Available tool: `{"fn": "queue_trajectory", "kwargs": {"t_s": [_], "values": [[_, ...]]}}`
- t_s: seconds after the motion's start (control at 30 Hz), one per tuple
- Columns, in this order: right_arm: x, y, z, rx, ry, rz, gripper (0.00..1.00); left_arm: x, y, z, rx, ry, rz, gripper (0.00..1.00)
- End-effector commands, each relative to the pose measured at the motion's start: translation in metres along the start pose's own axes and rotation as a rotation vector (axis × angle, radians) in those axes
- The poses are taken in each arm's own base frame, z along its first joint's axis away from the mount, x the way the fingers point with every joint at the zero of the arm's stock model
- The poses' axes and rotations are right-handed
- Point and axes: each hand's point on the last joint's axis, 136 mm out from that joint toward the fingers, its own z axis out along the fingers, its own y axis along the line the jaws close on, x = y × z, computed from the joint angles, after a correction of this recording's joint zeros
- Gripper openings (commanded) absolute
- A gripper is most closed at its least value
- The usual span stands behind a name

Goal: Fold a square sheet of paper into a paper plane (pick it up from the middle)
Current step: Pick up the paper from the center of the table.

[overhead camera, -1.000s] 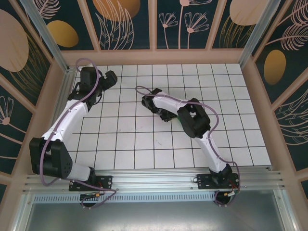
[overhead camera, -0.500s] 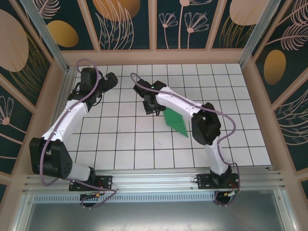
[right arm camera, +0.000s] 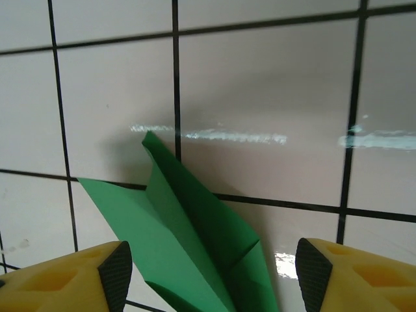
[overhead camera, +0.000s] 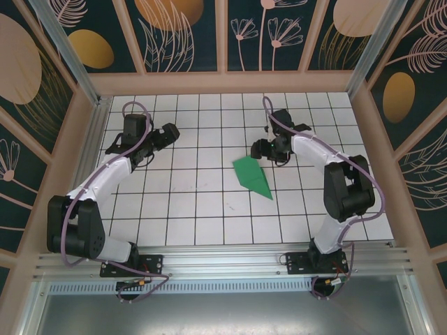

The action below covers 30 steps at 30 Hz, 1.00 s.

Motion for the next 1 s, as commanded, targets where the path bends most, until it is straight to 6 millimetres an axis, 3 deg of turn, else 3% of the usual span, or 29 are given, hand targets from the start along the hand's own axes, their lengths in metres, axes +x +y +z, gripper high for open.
{"fn": "queue_trajectory", "kwargs": {"t_s": [0.0, 0.1, 0.33, 0.53, 0.73, 0.97], "values": [[-0.001, 0.024, 0.011, -0.146, -0.018, -0.127, 0.71, 0.008, -0.003, 0.003, 0.055, 0.021, -0.014, 0.98], [0.005, 0.026, 0.022, -0.179, 0.005, -0.146, 0.67, 0.014, -0.001, 0.005, 0.064, 0.038, -0.022, 0.99], [0.005, 0.037, 0.035, -0.294, 0.013, -0.164, 0.31, 0.035, 0.000, 0.007, 0.114, 0.087, -0.035, 0.99], [-0.003, 0.044, 0.030, -0.438, -0.006, -0.135, 0.13, 0.065, 0.003, 0.004, 0.197, 0.140, -0.075, 0.99], [-0.015, 0.070, 0.013, -0.647, -0.025, -0.036, 0.08, 0.091, -0.011, -0.005, 0.328, 0.160, -0.095, 0.99], [-0.033, 0.102, -0.012, -0.868, -0.039, 0.065, 0.08, 0.131, -0.051, -0.011, 0.527, 0.192, -0.149, 0.98]]}}
